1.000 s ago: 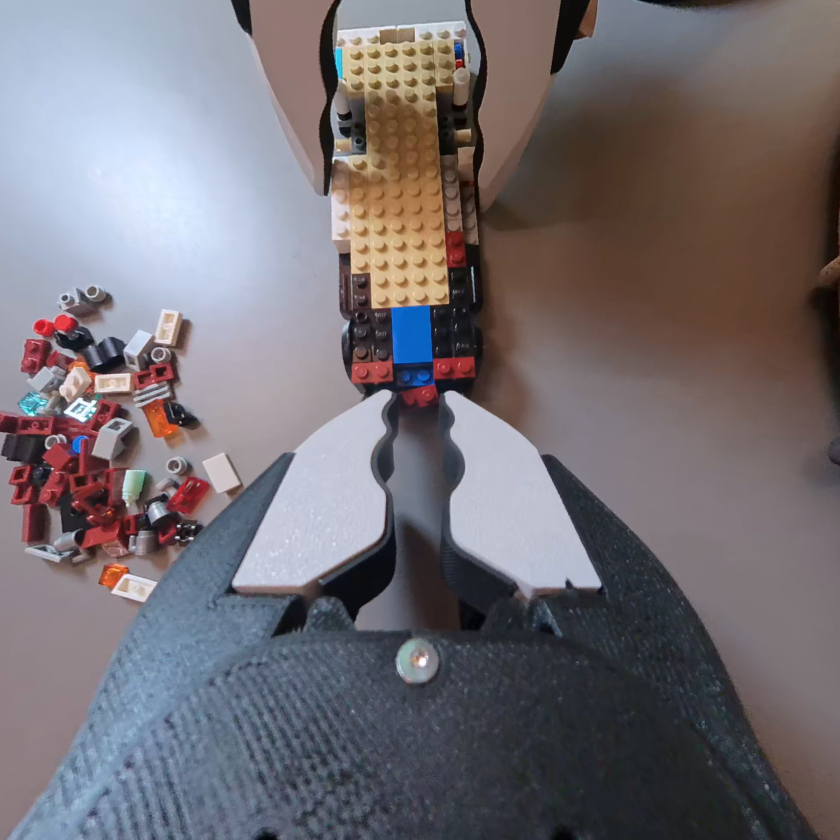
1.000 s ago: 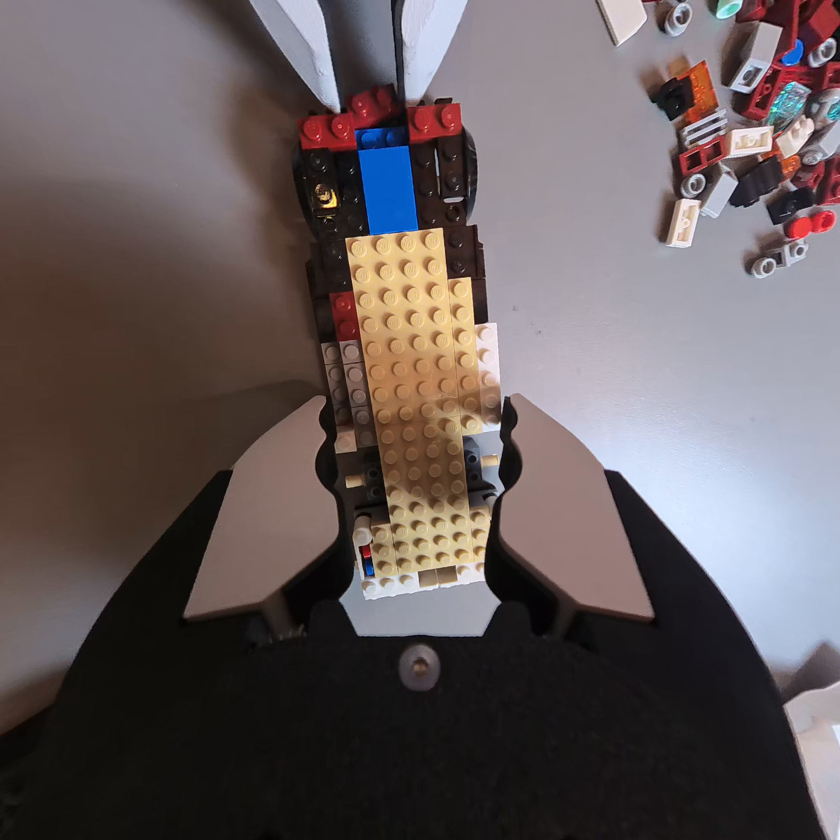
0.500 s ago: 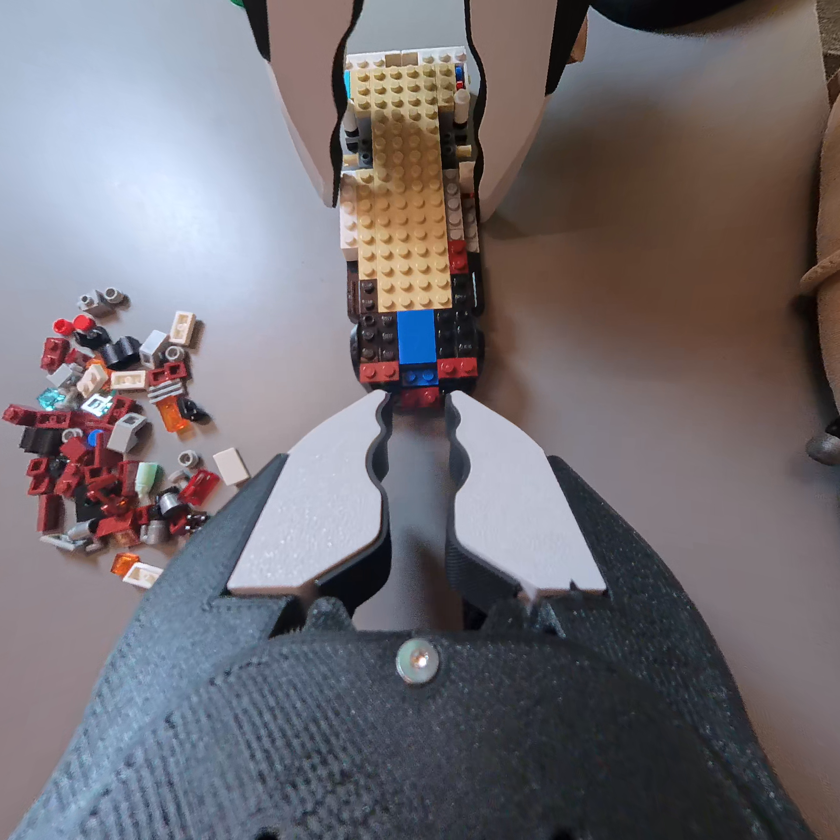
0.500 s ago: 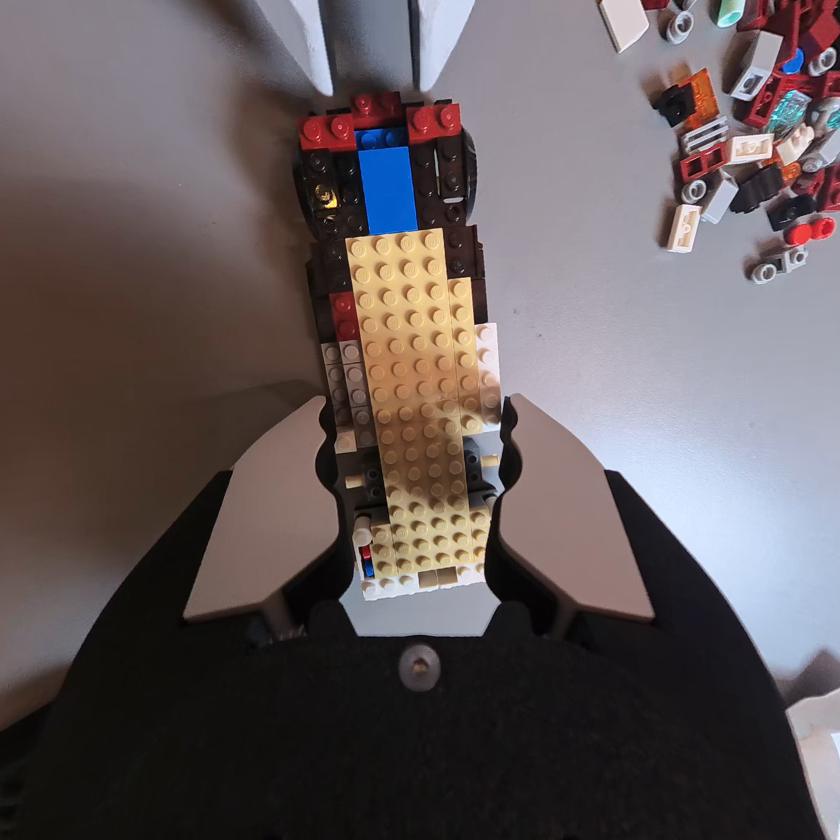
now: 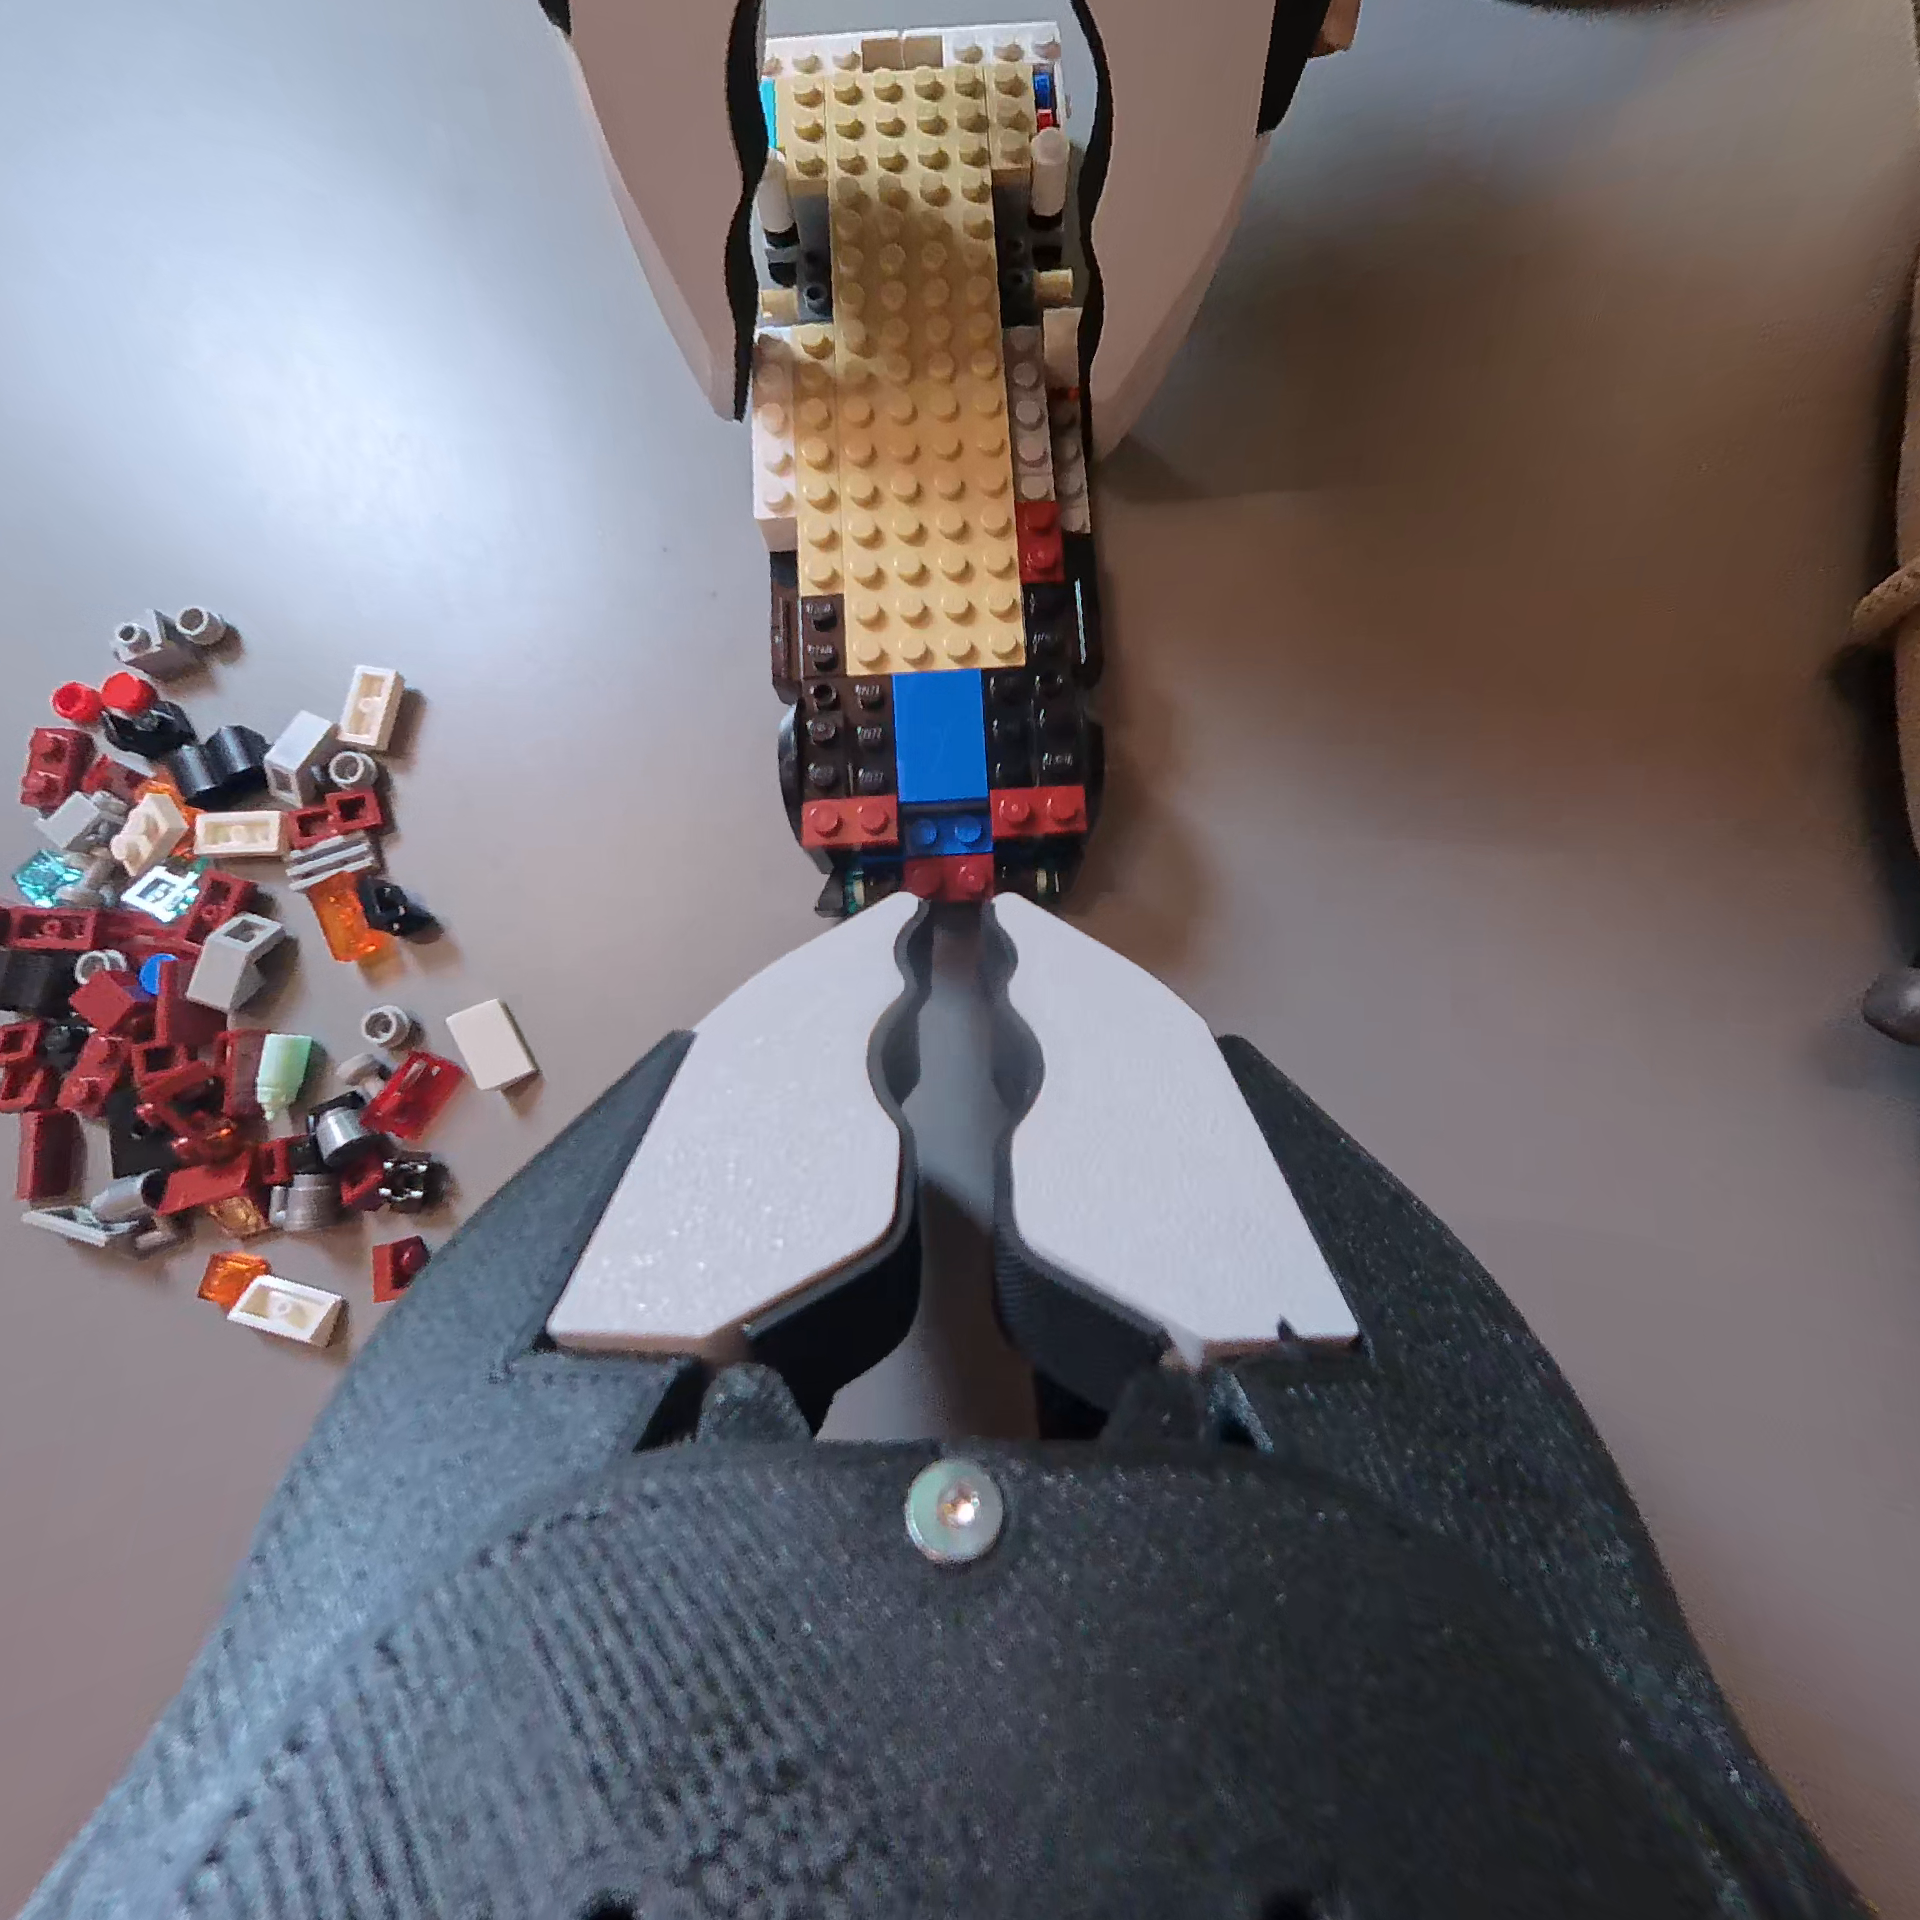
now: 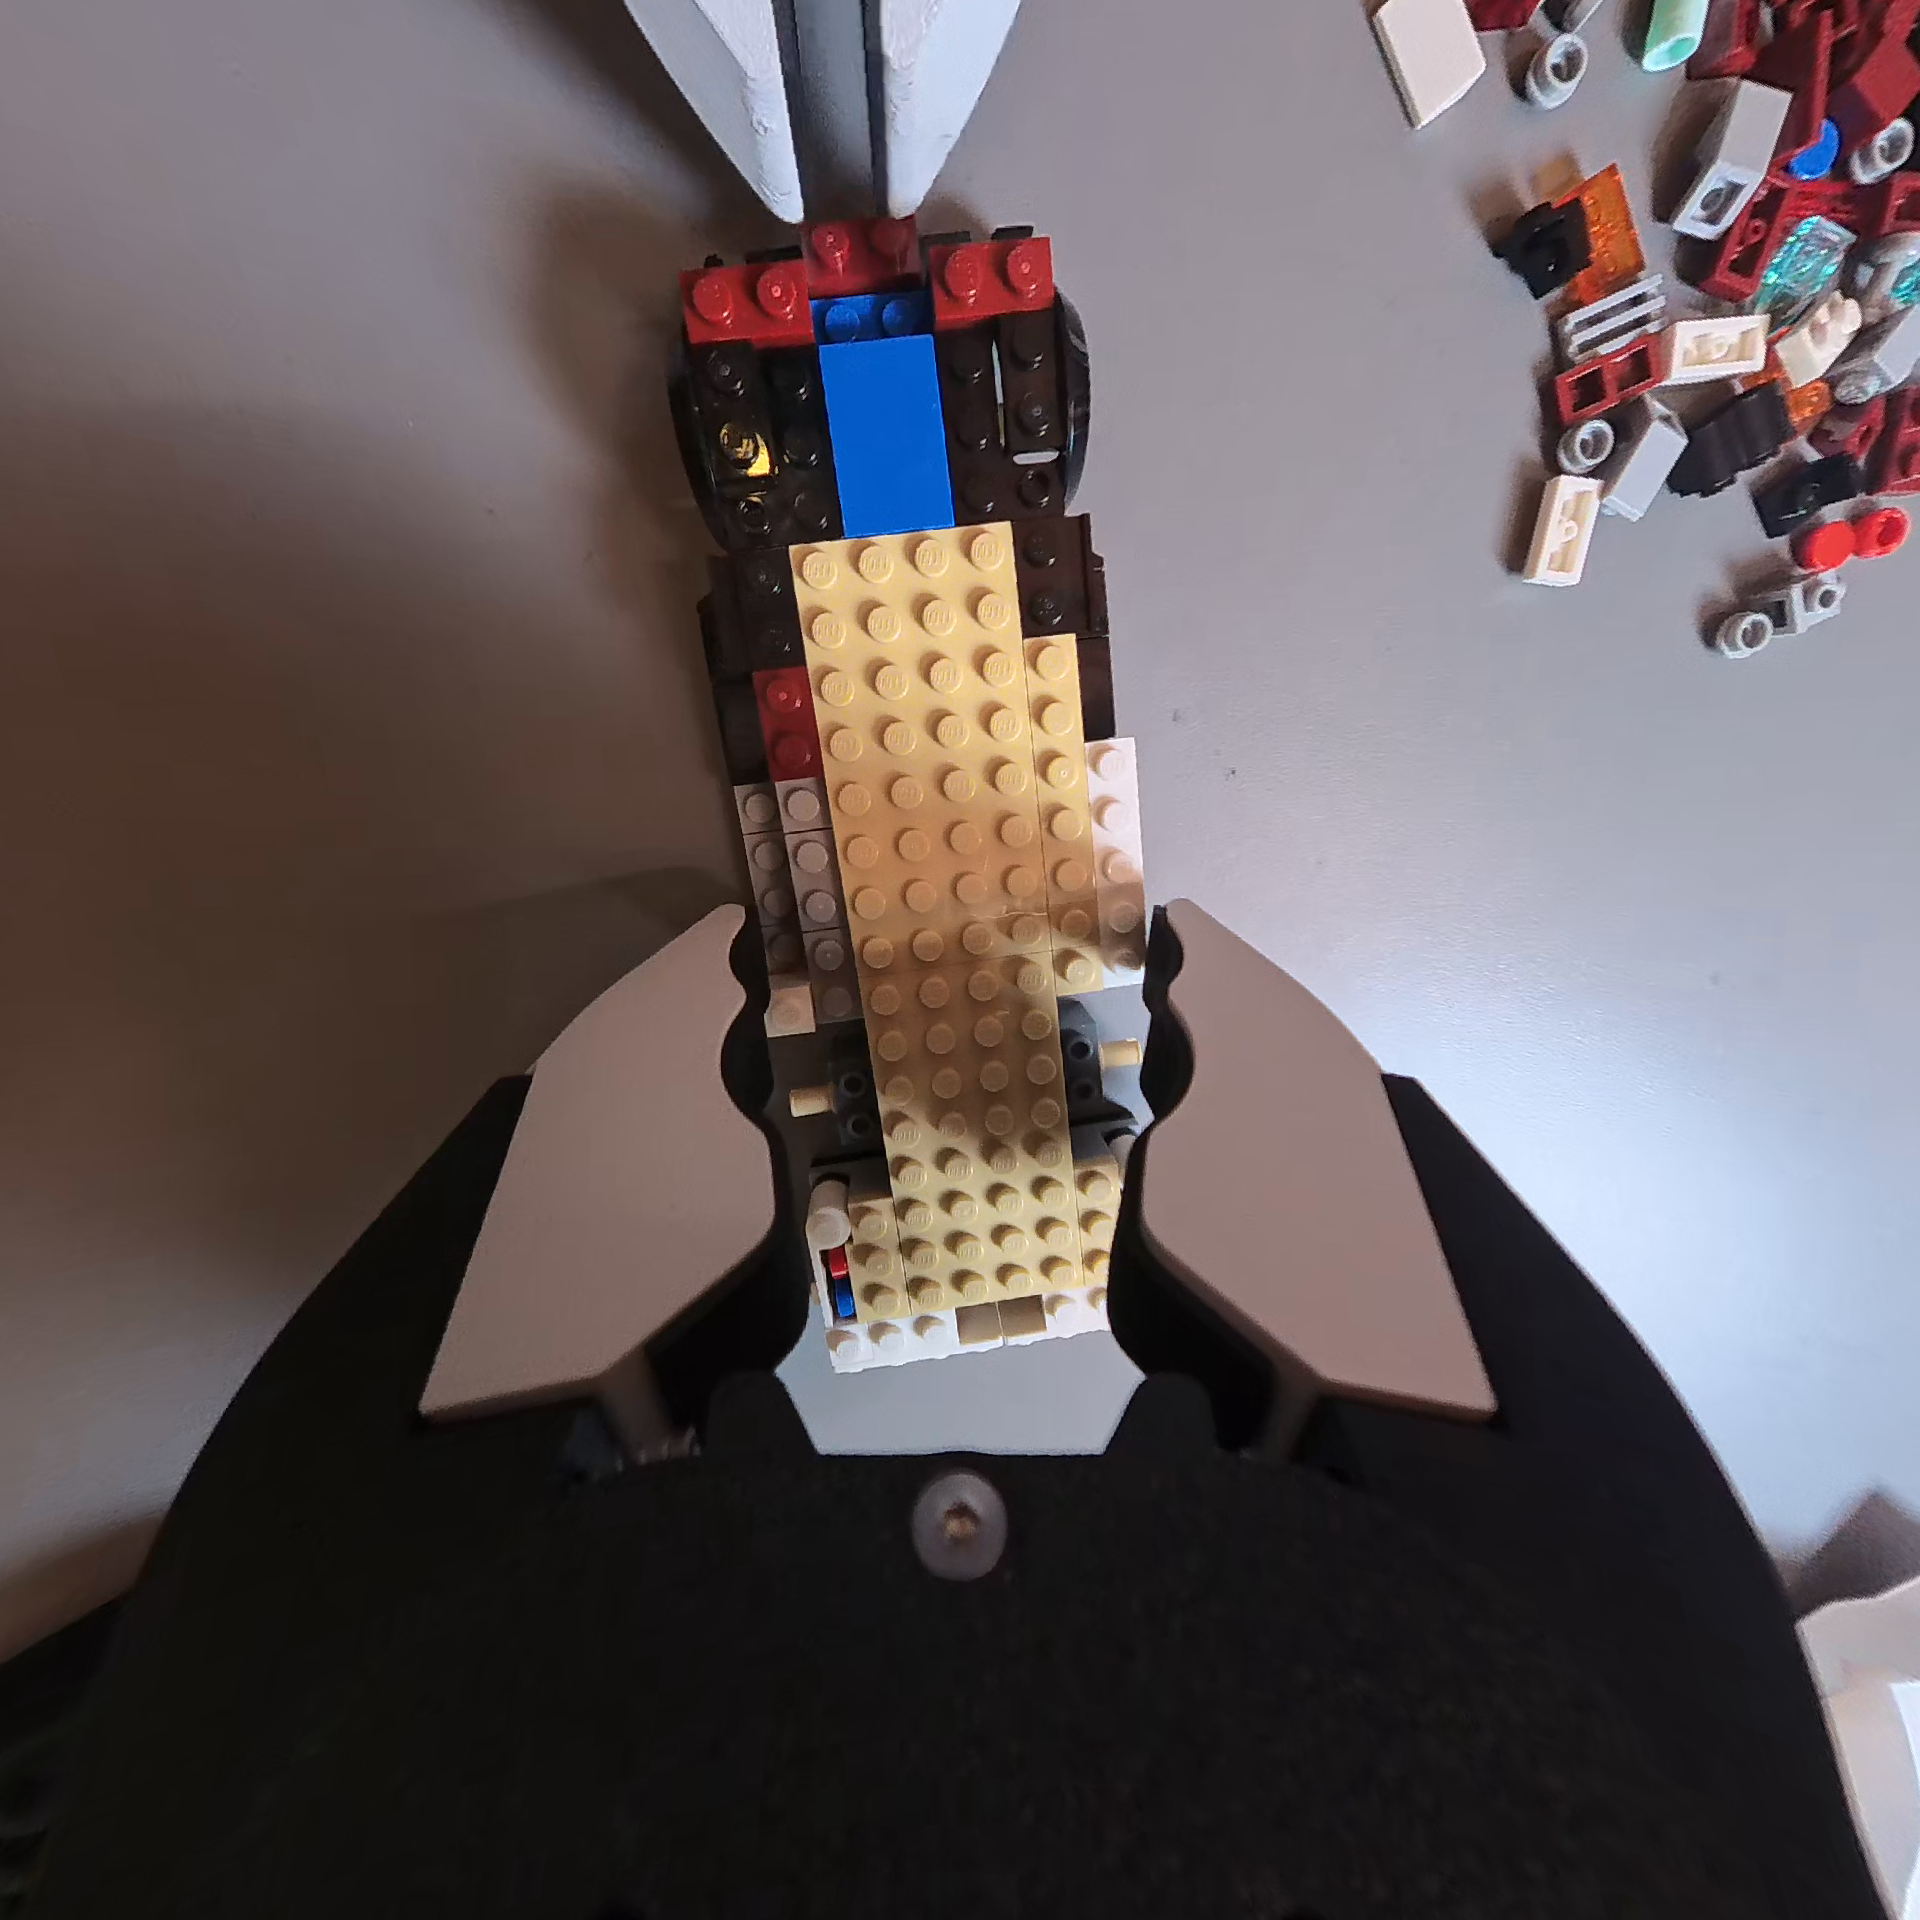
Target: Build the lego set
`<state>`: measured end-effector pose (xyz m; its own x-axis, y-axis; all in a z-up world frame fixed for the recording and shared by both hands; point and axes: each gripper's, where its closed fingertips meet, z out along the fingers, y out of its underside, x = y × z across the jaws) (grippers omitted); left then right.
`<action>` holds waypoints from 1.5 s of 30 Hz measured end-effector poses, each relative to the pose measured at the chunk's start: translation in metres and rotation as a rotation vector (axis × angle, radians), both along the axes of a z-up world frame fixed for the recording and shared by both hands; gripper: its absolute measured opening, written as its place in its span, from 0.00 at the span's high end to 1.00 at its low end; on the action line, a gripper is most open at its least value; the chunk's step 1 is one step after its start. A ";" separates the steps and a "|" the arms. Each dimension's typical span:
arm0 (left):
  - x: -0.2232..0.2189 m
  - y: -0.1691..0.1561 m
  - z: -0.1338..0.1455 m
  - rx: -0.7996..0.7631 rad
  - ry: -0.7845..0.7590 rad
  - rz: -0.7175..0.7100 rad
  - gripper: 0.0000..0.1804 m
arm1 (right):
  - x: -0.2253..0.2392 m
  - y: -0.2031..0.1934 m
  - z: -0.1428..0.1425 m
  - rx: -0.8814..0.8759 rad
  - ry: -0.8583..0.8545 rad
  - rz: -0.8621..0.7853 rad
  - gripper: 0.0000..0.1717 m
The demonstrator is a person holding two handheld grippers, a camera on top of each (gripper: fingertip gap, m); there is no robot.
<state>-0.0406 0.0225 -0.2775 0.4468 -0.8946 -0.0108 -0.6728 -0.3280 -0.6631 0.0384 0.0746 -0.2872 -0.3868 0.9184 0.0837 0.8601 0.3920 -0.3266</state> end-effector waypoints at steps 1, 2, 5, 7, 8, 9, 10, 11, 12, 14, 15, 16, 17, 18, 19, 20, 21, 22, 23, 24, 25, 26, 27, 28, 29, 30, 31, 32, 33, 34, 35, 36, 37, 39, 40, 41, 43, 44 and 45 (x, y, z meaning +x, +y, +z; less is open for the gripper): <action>0.000 0.000 0.000 -0.001 -0.001 0.000 0.95 | 0.000 0.000 0.000 0.000 -0.001 0.000 0.59; -0.001 -0.001 0.000 -0.004 -0.002 -0.001 0.95 | 0.000 0.000 0.000 0.000 -0.002 0.001 0.59; -0.002 0.000 0.002 0.007 -0.008 0.001 0.94 | 0.000 0.000 0.000 -0.002 0.001 0.006 0.59; -0.002 0.000 0.004 0.025 -0.010 -0.005 0.93 | -0.001 0.000 0.000 -0.004 0.006 0.011 0.59; -0.003 -0.001 0.005 0.039 -0.011 -0.011 0.93 | -0.001 0.000 0.000 -0.004 0.009 0.015 0.59; -0.003 -0.002 0.005 0.051 -0.010 -0.019 0.93 | -0.001 0.000 0.000 -0.005 0.011 0.021 0.59; -0.004 -0.002 0.005 0.061 -0.004 -0.023 0.92 | -0.001 0.000 0.000 -0.004 0.011 0.029 0.59; -0.005 -0.003 0.005 0.066 0.003 -0.025 0.92 | -0.001 0.000 0.000 -0.001 0.006 0.039 0.59; -0.006 -0.005 0.004 0.065 0.006 -0.026 0.92 | -0.001 0.000 0.000 0.008 0.000 0.054 0.59; -0.010 -0.006 0.001 0.060 0.007 -0.016 0.92 | -0.003 -0.001 0.003 0.027 0.004 0.090 0.58; -0.011 -0.006 0.000 0.060 0.008 -0.013 0.92 | -0.005 -0.003 0.005 0.020 0.004 0.103 0.58; -0.013 -0.007 -0.001 0.059 0.007 -0.011 0.92 | -0.005 -0.005 0.008 0.009 -0.001 0.114 0.57; -0.014 -0.007 -0.001 0.063 0.004 -0.005 0.92 | -0.007 -0.005 0.008 0.011 -0.008 0.123 0.56; -0.014 -0.007 -0.001 0.066 0.001 -0.003 0.92 | -0.007 -0.005 0.007 0.016 -0.018 0.132 0.55; -0.015 -0.007 -0.001 0.067 0.000 -0.003 0.92 | -0.008 -0.005 0.005 0.013 -0.033 0.140 0.55; -0.015 -0.007 0.000 0.072 0.001 -0.004 0.92 | -0.008 -0.005 0.002 0.009 -0.052 0.147 0.54; -0.015 -0.007 0.001 0.078 0.001 -0.006 0.92 | -0.009 -0.006 -0.001 0.010 -0.068 0.155 0.54; -0.015 -0.008 0.002 0.081 0.002 -0.009 0.92 | -0.009 -0.006 -0.003 0.014 -0.084 0.161 0.55; -0.016 -0.008 0.003 0.088 0.000 -0.010 0.91 | -0.010 -0.007 -0.005 -0.001 -0.096 0.161 0.57; -0.016 -0.008 0.005 0.096 -0.006 -0.012 0.91 | -0.010 -0.008 -0.005 -0.014 -0.104 0.161 0.58; -0.015 -0.009 0.006 0.100 -0.012 -0.017 0.91 | -0.010 -0.008 -0.005 -0.018 -0.106 0.167 0.59; -0.016 -0.010 0.007 0.107 -0.018 -0.020 0.91 | -0.010 -0.008 -0.005 -0.019 -0.105 0.179 0.59; -0.015 -0.011 0.008 0.115 -0.022 -0.027 0.91 | -0.010 -0.008 -0.005 -0.021 -0.102 0.192 0.59; -0.015 -0.012 0.009 0.125 -0.024 -0.036 0.90 | -0.010 -0.008 -0.005 -0.026 -0.099 0.202 0.59; -0.014 -0.013 0.010 0.139 -0.025 -0.045 0.89 | -0.009 -0.007 -0.005 -0.029 -0.096 0.215 0.59; -0.014 -0.013 0.012 0.164 -0.025 -0.051 0.88 | -0.009 -0.007 -0.004 -0.037 -0.091 0.225 0.59; -0.013 -0.013 0.015 0.191 -0.024 -0.058 0.87 | -0.009 -0.006 -0.004 -0.057 -0.083 0.225 0.59; -0.011 -0.013 0.018 0.228 -0.024 -0.064 0.87 | -0.010 -0.006 -0.002 -0.091 -0.068 0.222 0.59; -0.009 -0.011 0.023 0.276 -0.025 -0.069 0.86 | -0.011 -0.006 0.001 -0.130 -0.050 0.216 0.59; -0.008 -0.009 0.027 0.333 -0.014 -0.067 0.86 | -0.011 -0.006 0.005 -0.169 -0.034 0.213 0.59; -0.008 -0.006 0.031 0.397 0.007 -0.063 0.85 | -0.012 -0.006 0.010 -0.204 -0.017 0.213 0.59; -0.007 -0.002 0.036 0.465 0.027 -0.061 0.84 | -0.013 -0.006 0.015 -0.238 0.006 0.214 0.59; -0.006 -0.001 0.041 0.527 0.041 -0.064 0.84 | -0.014 -0.008 0.020 -0.276 0.024 0.214 0.59; -0.002 0.001 0.054 0.642 0.052 -0.066 0.85 | -0.015 -0.011 0.029 -0.346 0.045 0.216 0.59; 0.000 0.002 0.061 0.702 0.063 -0.064 0.86 | -0.016 -0.012 0.032 -0.372 0.057 0.218 0.59; 0.000 0.003 0.066 0.759 0.086 -0.067 0.86 | -0.016 -0.014 0.034 -0.396 0.063 0.222 0.59; 0.002 0.003 0.074 0.867 0.140 -0.084 0.87 | -0.015 -0.016 0.037 -0.430 0.071 0.228 0.59; 0.003 0.002 0.076 0.904 0.161 -0.096 0.87 | -0.015 -0.017 0.038 -0.440 0.074 0.230 0.59; 0.005 0.001 0.077 0.924 0.177 -0.110 0.88 | -0.015 -0.017 0.038 -0.444 0.074 0.233 0.59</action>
<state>-0.0352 0.0233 -0.2009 0.2844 -0.5351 -0.7955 -0.7841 0.3476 -0.5142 0.0233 0.0578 -0.2497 -0.5933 0.7616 -0.2607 0.7348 0.3800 -0.5619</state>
